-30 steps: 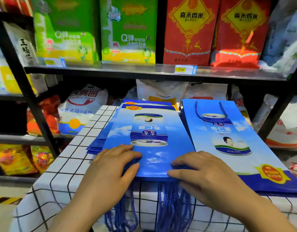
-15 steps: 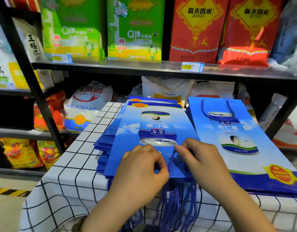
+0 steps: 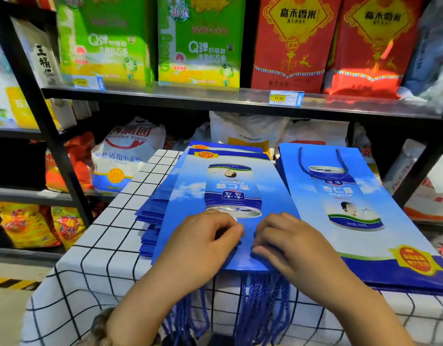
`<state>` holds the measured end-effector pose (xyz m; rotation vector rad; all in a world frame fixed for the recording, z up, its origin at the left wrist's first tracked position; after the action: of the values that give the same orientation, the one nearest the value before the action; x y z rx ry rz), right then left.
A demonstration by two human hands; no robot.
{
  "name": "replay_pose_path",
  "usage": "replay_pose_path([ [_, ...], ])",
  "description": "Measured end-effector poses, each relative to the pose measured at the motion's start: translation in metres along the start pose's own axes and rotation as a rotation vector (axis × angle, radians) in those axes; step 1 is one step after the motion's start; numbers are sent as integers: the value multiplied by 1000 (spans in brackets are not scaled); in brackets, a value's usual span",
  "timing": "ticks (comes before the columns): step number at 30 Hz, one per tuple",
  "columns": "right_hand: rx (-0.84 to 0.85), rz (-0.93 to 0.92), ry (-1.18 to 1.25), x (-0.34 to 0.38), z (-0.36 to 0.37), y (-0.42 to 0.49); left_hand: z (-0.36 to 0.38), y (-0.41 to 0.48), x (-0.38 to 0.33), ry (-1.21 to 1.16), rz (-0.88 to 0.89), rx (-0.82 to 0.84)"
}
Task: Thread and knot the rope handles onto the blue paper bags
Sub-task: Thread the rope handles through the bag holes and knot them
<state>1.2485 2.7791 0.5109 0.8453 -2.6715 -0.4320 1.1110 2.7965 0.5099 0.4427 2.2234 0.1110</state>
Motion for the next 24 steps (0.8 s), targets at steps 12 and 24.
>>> replay_pose_path([
  [12,112,-50,5,-5,-2,-21,5,-11,-9,180,91,24],
  [24,-15,233,43,-2,-8,-8,19,-18,-19,442,99,37],
])
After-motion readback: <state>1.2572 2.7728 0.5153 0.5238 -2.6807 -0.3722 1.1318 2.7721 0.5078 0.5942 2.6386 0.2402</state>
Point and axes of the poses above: each hand's wrist, its own y-axis towards the middle knuckle, its own z-axis out of the palm, x = y × z, the point moved 6 cm from there along y, towards the middle knuckle, and after that the axes turned 2 degrees about x, right-handed, at the moved point
